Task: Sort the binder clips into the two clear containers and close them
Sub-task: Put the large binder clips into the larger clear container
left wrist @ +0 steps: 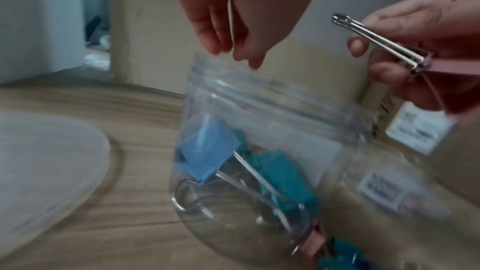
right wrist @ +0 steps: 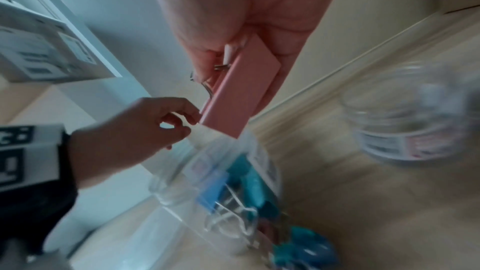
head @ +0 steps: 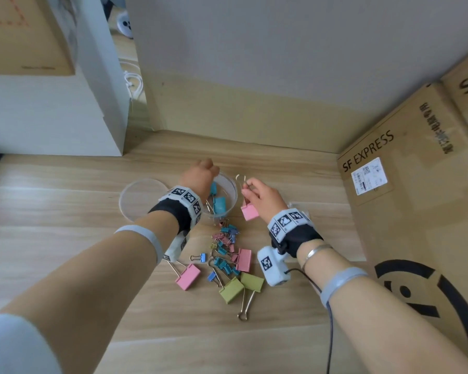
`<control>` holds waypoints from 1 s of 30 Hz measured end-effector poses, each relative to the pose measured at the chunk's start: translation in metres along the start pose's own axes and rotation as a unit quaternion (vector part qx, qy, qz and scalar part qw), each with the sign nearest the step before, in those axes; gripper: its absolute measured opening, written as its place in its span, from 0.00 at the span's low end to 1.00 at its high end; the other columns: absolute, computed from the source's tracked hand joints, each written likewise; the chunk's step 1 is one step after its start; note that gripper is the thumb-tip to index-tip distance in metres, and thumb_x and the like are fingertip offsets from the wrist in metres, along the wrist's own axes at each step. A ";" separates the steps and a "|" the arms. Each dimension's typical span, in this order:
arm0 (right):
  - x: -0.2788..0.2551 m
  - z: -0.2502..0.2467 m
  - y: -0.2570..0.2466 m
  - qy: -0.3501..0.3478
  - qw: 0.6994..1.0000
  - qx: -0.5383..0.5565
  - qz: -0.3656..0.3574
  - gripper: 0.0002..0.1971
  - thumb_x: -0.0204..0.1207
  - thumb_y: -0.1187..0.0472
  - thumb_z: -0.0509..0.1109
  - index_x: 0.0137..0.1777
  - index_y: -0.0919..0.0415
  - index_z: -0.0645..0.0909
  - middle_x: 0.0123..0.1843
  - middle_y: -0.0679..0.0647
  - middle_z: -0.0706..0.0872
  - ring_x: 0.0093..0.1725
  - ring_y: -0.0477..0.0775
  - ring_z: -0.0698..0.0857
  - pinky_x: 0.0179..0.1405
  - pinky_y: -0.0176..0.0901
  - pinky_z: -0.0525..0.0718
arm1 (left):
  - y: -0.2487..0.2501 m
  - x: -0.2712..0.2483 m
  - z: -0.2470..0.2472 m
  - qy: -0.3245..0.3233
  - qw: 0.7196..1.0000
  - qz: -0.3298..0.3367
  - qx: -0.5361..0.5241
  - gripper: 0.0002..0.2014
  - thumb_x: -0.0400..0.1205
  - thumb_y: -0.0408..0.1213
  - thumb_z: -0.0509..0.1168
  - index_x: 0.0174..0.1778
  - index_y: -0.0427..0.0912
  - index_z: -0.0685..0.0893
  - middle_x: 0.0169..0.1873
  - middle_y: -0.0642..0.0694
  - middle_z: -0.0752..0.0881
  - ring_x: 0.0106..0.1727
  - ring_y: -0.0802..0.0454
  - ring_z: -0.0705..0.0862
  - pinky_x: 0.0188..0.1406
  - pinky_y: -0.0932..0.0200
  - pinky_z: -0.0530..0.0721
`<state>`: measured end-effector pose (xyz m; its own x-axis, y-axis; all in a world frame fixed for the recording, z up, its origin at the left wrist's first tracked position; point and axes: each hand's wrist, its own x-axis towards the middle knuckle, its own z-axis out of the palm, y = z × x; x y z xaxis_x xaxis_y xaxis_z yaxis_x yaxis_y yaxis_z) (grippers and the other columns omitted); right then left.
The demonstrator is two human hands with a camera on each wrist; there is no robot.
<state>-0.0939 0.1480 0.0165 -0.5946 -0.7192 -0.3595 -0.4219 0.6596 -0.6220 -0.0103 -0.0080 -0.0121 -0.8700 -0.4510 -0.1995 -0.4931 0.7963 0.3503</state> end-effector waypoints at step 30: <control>0.032 0.041 -0.039 0.060 0.979 -0.179 -0.077 0.11 0.77 0.68 0.62 0.57 0.61 0.80 0.55 0.56 0.84 0.49 0.58 0.85 0.51 0.47 0.85 | -0.035 -0.036 0.008 -0.010 0.974 -0.179 -0.139 0.13 0.85 0.35 0.50 0.58 0.29 0.71 0.50 0.27 0.83 0.49 0.31 0.83 0.40 0.49 0.73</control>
<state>-0.0683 0.0897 0.0005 -0.5722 -0.7994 -0.1833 -0.7129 0.5953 -0.3706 0.0386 -0.0164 -0.0241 -0.6427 -0.6702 -0.3712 -0.7490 0.4478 0.4883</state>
